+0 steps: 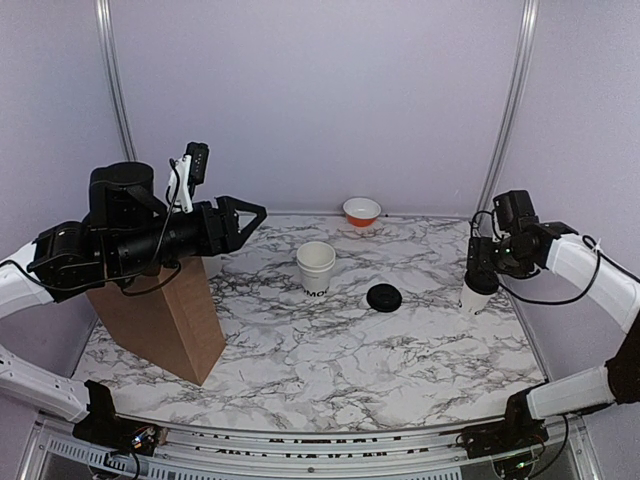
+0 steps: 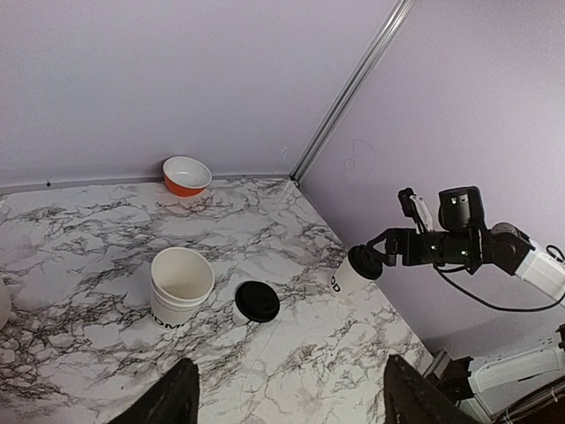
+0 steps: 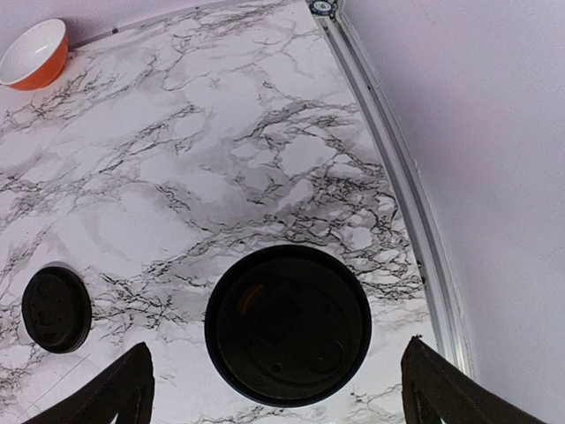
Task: Pack the takeout coffee
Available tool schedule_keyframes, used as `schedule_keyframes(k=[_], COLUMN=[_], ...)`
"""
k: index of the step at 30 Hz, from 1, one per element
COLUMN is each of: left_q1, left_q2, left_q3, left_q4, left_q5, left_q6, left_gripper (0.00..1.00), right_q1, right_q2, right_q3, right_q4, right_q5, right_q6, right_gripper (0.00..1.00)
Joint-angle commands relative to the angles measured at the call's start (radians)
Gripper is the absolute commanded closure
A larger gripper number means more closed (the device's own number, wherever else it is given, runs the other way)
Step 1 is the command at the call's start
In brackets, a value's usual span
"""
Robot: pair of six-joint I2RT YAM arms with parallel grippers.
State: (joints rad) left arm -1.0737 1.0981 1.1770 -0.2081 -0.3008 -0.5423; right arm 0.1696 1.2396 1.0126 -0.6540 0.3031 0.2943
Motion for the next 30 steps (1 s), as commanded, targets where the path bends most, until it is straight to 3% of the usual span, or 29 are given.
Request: schedule_keyframes(k=[1,13,30], left_q1=[0.0,-0.001,0.005], left_q2=[-0.024,-0.089,-0.117], left_q3=[0.049,0.123,0.364], left_q4=[-0.022,-0.126,-0.637], left_q5=[-0.027,-0.14,-0.631], left_q6=[-0.004,-0.026,-0.181], left_gripper=[0.28,0.26,0.25], right_q1=[0.014,0.14,0.187], right_q2=[-0.038,-0.038,-0.003], right_q3=[0.052,0.114,0.086], right_q4=[-0.004,0.054,0.153], right_q5=[-0.055,-0.149,-0.27], right_q6=[-0.015,-0.017,-0.011], right_gripper=[0.06,0.06,0.06])
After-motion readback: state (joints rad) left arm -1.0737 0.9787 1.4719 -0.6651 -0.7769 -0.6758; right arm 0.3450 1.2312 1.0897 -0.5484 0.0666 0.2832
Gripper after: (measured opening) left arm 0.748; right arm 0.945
